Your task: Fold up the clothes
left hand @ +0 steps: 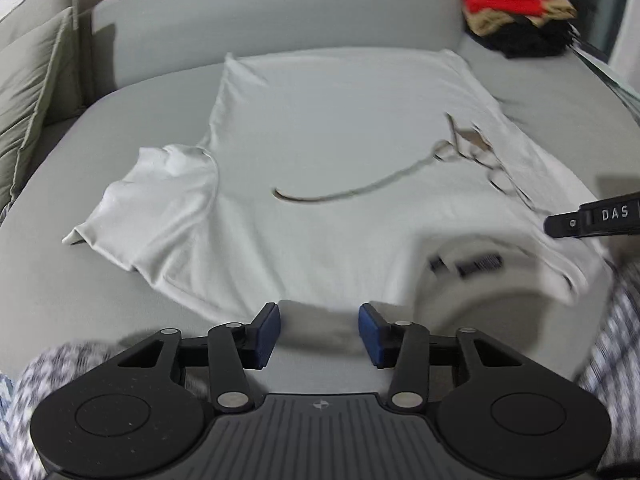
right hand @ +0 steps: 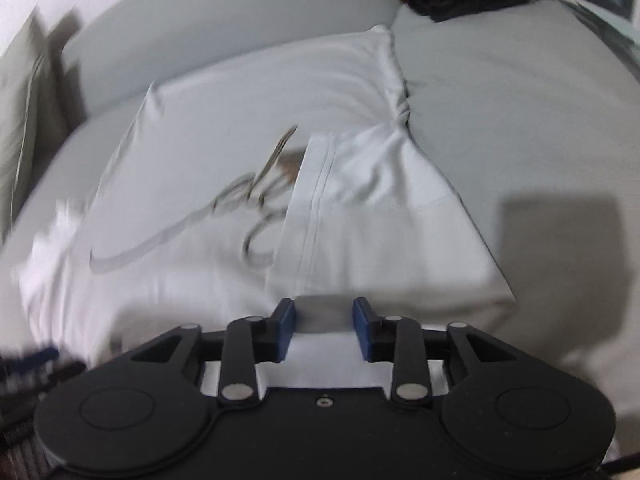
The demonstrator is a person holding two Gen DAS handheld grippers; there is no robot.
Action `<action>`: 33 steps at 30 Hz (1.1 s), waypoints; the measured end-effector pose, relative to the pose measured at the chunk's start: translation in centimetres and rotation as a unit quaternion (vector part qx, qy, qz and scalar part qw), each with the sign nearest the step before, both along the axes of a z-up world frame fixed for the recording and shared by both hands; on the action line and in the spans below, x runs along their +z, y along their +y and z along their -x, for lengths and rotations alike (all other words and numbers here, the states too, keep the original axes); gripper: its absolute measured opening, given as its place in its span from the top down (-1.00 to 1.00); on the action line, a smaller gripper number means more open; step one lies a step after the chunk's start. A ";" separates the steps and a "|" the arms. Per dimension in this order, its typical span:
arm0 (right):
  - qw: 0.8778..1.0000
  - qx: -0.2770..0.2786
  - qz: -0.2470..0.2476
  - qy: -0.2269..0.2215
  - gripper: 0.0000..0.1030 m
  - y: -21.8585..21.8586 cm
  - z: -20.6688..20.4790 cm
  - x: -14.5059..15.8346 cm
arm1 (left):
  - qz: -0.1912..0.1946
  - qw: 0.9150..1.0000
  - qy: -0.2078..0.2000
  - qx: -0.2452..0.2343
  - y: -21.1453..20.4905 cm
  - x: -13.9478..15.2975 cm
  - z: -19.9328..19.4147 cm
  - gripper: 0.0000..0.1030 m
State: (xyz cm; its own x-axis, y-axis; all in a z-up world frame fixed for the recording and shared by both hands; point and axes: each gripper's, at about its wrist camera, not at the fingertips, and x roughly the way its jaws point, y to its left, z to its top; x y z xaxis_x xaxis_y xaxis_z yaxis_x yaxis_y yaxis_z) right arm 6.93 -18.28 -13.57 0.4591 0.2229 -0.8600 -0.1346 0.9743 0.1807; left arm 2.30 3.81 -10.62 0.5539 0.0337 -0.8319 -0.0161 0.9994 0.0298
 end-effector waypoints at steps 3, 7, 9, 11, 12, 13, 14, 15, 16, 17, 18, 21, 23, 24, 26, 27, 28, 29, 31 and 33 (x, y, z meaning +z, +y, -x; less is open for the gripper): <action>1.000 0.006 -0.019 0.008 0.24 -0.4 1.8 1.3 | 0.065 0.997 -0.017 0.025 2.4 1.3 1.1 0.21; 0.997 0.003 -0.081 -0.009 -0.09 -0.7 2.7 3.1 | 0.076 0.989 -0.073 0.100 6.4 3.3 2.0 0.22; 0.994 0.005 -0.102 -0.021 -0.21 -0.4 2.6 3.6 | 0.083 0.982 -0.097 0.141 8.8 3.8 2.3 0.19; 0.992 0.004 -0.125 -0.019 -0.24 0.0 2.3 3.6 | 0.104 0.971 -0.108 0.187 11.5 3.8 2.6 0.18; 0.990 0.002 -0.138 -0.011 -0.24 0.1 2.0 3.4 | 0.117 0.964 -0.115 0.208 12.9 3.7 2.8 0.18; 0.988 -0.005 -0.154 0.001 -0.24 0.0 1.9 3.0 | 0.130 0.957 -0.121 0.229 14.2 3.5 2.9 0.18; 0.985 -0.013 -0.172 0.013 -0.24 -0.1 1.7 2.6 | 0.144 0.949 -0.127 0.251 15.6 3.3 3.0 0.18; 0.981 -0.022 -0.189 0.026 -0.24 -0.2 1.5 2.1 | 0.161 0.941 -0.128 0.269 16.9 2.9 2.9 0.18; 0.978 -0.030 -0.202 0.035 -0.24 -0.2 1.4 1.8 | 0.179 0.932 -0.128 0.287 18.2 2.6 2.7 0.18; 0.976 -0.038 -0.208 0.041 -0.24 -0.2 1.3 1.5 | 0.201 0.923 -0.126 0.302 19.4 2.1 2.4 0.18; 0.975 -0.045 -0.212 0.046 -0.24 -0.2 1.2 1.3 | 0.226 0.914 -0.122 0.314 20.5 1.6 2.0 0.19; 0.973 -0.056 -0.217 0.049 -0.24 -0.3 1.2 1.0 | 0.290 0.887 -0.112 0.341 23.1 0.1 0.9 0.20; 0.973 -0.060 -0.218 0.051 -0.24 -0.2 1.0 0.9 | 0.322 0.875 -0.101 0.347 24.1 -0.8 -0.1 0.21; 0.973 -0.061 -0.218 0.051 -0.24 -0.2 0.9 0.9 | 0.333 0.870 -0.096 0.350 24.5 -1.1 -0.6 0.22; 0.972 -0.065 -0.218 0.051 -0.24 -0.2 0.8 0.7 | 0.353 0.861 -0.086 0.356 25.1 -1.6 -1.5 0.22; 0.972 -0.067 -0.218 0.052 -0.24 -0.1 0.7 0.6 | 0.360 0.857 -0.082 0.359 25.4 -1.8 -1.9 0.22; 0.972 -0.069 -0.217 0.053 -0.24 -0.1 0.7 0.5 | 0.366 0.854 -0.079 0.361 25.5 -2.0 -2.3 0.22; 0.972 -0.070 -0.217 0.055 -0.24 -0.1 0.6 0.3 | 0.374 0.851 -0.075 0.360 25.7 -2.2 -2.8 0.22; 0.972 -0.073 -0.216 0.060 -0.24 -0.1 0.6 0.0 | 0.387 0.844 -0.070 0.365 26.2 -2.6 -3.4 0.23; 0.972 -0.073 -0.214 0.060 -0.24 0.0 0.5 -0.2 | 0.402 0.835 -0.067 0.371 26.6 -3.1 -3.8 0.29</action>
